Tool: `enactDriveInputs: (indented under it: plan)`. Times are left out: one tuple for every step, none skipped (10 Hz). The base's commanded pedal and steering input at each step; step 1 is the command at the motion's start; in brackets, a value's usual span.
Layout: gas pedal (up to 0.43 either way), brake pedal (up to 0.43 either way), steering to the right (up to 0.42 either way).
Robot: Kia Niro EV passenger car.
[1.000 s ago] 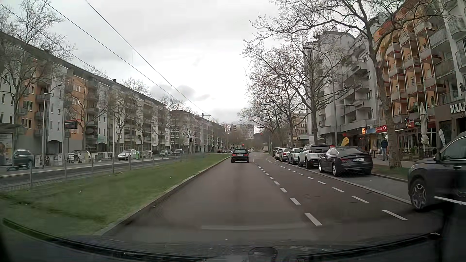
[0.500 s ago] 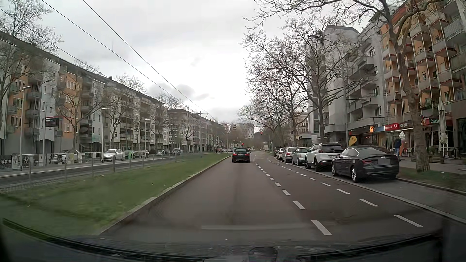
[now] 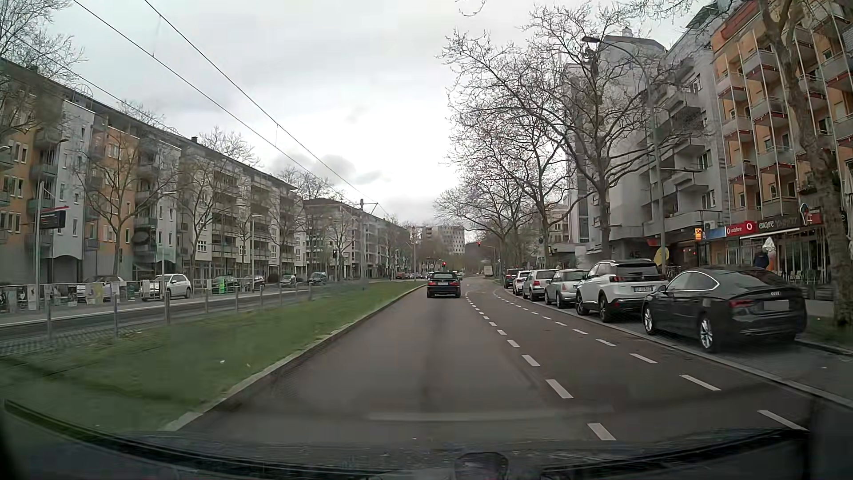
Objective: Follow the waypoints while adhering to traffic rules and regulations
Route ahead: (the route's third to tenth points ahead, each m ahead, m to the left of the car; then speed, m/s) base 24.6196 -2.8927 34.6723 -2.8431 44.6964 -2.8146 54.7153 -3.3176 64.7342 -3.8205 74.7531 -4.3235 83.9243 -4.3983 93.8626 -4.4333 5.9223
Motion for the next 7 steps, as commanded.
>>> enactDriveInputs:
  plan:
    - [0.22, 0.0, 0.002]
    - [0.22, 0.0, 0.002]
    - [0.22, 0.0, 0.002]
    - [0.22, 0.0, 0.001]
    - [0.22, 0.0, 0.001]
    - [0.22, 0.0, 0.002]
    - [0.22, 0.0, 0.002]
